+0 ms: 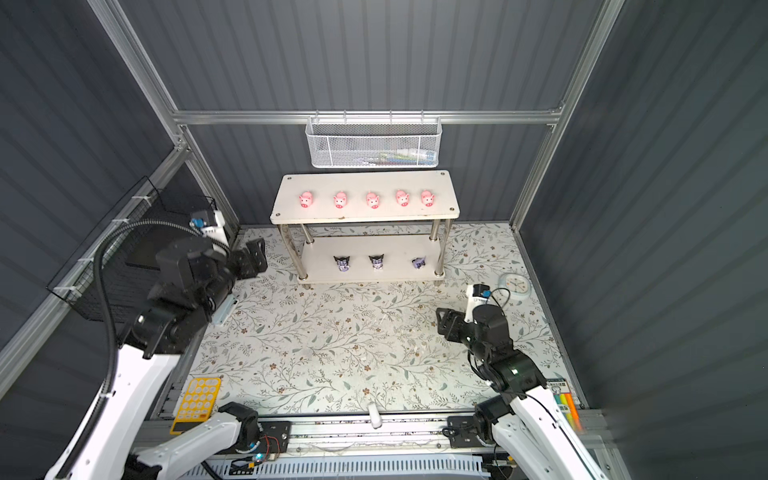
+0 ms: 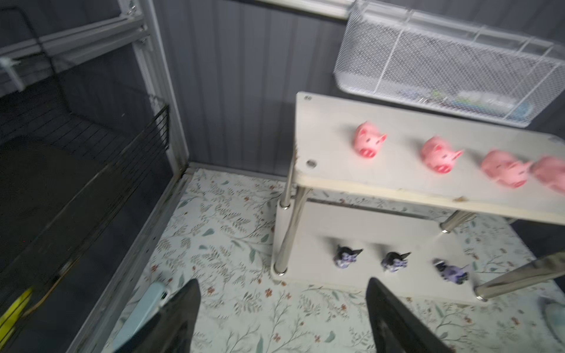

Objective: Place and organize the plastic toys onto the shelf

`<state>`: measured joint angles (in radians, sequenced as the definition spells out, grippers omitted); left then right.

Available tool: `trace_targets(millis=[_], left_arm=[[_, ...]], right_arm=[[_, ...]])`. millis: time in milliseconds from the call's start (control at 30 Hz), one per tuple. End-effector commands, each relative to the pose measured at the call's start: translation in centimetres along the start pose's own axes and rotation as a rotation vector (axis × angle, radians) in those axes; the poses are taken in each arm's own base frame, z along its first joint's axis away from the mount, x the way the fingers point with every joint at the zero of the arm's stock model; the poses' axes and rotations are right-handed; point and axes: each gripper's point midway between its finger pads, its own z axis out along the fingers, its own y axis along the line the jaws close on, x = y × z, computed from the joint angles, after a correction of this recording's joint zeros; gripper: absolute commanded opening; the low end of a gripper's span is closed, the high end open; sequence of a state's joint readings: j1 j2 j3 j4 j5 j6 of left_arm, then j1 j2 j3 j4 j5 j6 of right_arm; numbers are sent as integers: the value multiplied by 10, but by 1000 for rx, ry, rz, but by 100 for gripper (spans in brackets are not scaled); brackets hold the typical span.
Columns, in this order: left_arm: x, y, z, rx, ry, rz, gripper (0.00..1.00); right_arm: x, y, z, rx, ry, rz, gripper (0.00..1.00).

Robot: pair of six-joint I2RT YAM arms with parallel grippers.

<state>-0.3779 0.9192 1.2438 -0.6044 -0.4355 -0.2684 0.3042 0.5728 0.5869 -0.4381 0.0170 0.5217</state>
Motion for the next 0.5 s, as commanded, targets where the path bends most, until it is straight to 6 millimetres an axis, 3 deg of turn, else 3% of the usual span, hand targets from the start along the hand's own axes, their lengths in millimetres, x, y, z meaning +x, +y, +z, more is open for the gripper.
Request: trace_targets(millis=[0,100,267,467], left_arm=[[30,30,12,-143,-45,-38,90],[60,46,25,-219,-62,-46,94],[101,55,48,-275,-73,3,100],[143,61,82,-327,-76,154,100]], right_arm=[[-17,-28,-8,140,-52,-35,73],[-36,-42,-10,201,-129,-37,74],[-63,-58,-15,279,-221,-55,74],[-63,-68,-9,293,-223,-29,75]])
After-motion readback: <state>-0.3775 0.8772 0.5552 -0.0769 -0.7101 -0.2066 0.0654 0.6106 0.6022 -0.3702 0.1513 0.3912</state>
